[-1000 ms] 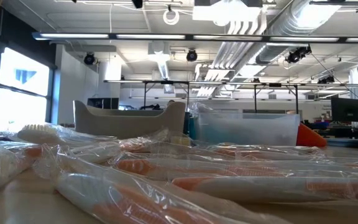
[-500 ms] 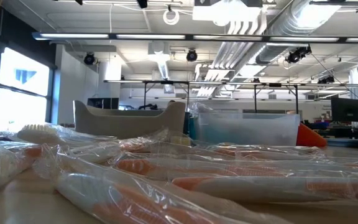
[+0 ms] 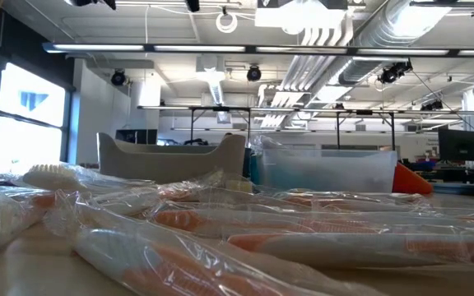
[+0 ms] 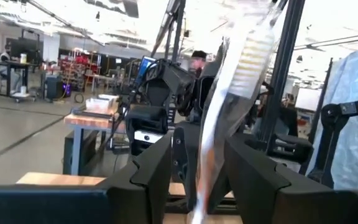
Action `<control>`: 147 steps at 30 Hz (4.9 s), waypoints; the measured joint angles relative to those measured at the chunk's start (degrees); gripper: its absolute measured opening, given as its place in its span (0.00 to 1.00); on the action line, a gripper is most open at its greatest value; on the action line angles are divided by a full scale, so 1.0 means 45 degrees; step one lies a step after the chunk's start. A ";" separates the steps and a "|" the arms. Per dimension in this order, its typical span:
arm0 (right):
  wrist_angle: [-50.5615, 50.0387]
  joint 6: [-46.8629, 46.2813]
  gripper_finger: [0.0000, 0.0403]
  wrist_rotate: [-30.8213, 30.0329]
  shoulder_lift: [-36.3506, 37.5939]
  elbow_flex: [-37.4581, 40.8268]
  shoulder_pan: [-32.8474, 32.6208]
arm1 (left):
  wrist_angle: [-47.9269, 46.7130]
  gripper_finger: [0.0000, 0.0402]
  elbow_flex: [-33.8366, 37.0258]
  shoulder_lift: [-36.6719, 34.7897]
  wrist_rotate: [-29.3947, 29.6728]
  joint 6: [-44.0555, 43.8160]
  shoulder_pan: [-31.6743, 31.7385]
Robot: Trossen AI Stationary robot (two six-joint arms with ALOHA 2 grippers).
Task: Pick & Place Toothbrushes
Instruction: Put the orange toothbrush into the gray bin
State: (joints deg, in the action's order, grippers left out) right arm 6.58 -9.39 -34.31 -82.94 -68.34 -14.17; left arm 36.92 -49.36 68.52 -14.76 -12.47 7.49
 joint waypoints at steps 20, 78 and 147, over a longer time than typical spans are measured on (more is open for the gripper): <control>-0.0085 0.0005 0.05 -0.0047 0.0000 0.0005 0.0219 | 0.0964 0.30 -0.0003 0.0725 -0.0544 -0.0774 0.0000; -0.3637 -0.0675 0.71 0.0524 0.2523 0.0006 0.0295 | 0.0204 0.03 -0.0024 0.0680 -0.0962 -0.1389 0.0005; -0.5966 0.2147 0.71 -0.0342 0.3983 0.0005 0.4787 | -1.4471 0.03 -0.1719 0.3457 0.2404 -0.4628 0.0335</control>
State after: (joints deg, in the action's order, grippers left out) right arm -20.27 0.27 -35.85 -65.01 -68.31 7.37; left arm -28.20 -57.10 84.08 -3.95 -33.30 8.99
